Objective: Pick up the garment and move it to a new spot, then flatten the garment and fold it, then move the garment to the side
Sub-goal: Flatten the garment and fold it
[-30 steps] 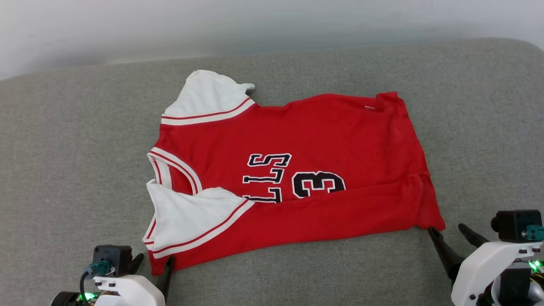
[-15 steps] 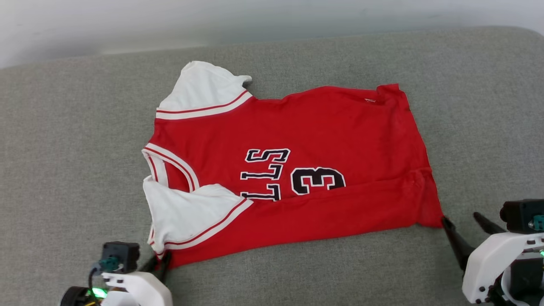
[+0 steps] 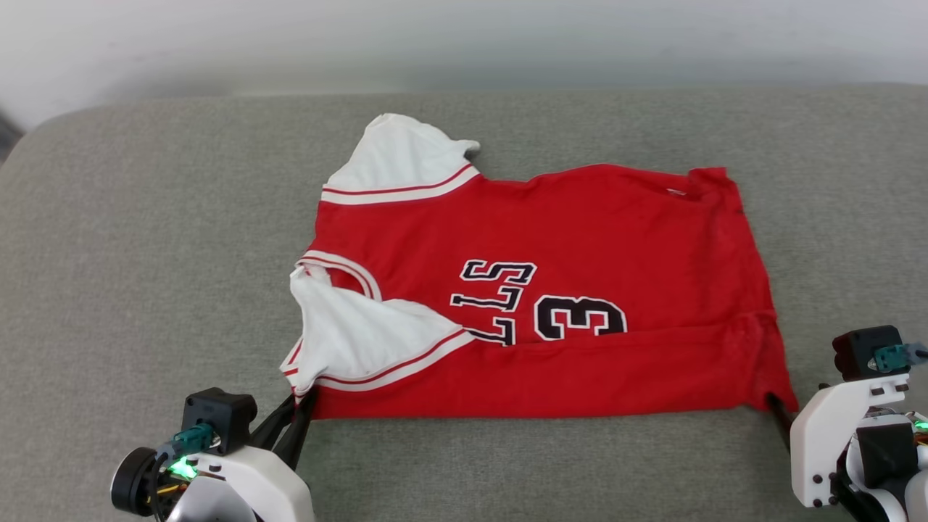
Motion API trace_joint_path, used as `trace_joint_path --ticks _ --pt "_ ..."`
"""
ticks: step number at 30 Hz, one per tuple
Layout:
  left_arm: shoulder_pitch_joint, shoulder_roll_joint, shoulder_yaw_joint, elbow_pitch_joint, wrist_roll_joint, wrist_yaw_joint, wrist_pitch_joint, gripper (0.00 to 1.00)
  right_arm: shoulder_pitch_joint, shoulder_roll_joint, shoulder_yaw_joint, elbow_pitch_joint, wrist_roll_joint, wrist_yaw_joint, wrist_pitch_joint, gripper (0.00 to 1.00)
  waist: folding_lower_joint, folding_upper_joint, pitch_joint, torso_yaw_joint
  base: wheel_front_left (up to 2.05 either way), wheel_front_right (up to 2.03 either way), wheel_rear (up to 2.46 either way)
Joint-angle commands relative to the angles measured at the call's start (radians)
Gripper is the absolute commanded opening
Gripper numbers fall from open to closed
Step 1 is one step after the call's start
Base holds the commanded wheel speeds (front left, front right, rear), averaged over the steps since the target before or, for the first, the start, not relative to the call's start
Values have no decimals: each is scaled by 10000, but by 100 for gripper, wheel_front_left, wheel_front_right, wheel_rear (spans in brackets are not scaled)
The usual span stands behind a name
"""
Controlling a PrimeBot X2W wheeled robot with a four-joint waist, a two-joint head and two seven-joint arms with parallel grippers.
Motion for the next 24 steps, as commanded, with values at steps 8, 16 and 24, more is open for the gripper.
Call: trace_joint_path --ticks 8,16,24 --pt "-206 85 -207 -806 116 -81 131 0 -375 204 56 1163 -244 -6 212 100 0 0 621 642 0 0 0" --pt "-252 122 -470 -250 215 -203 198 0 -290 181 423 2091 74 9 432 0 0 0 745 730 0 0 0" --pt "76 200 -471 423 76 -249 45 0 -195 -217 27 1760 104 -14 188 0 0 0 172 537 0 0 0"
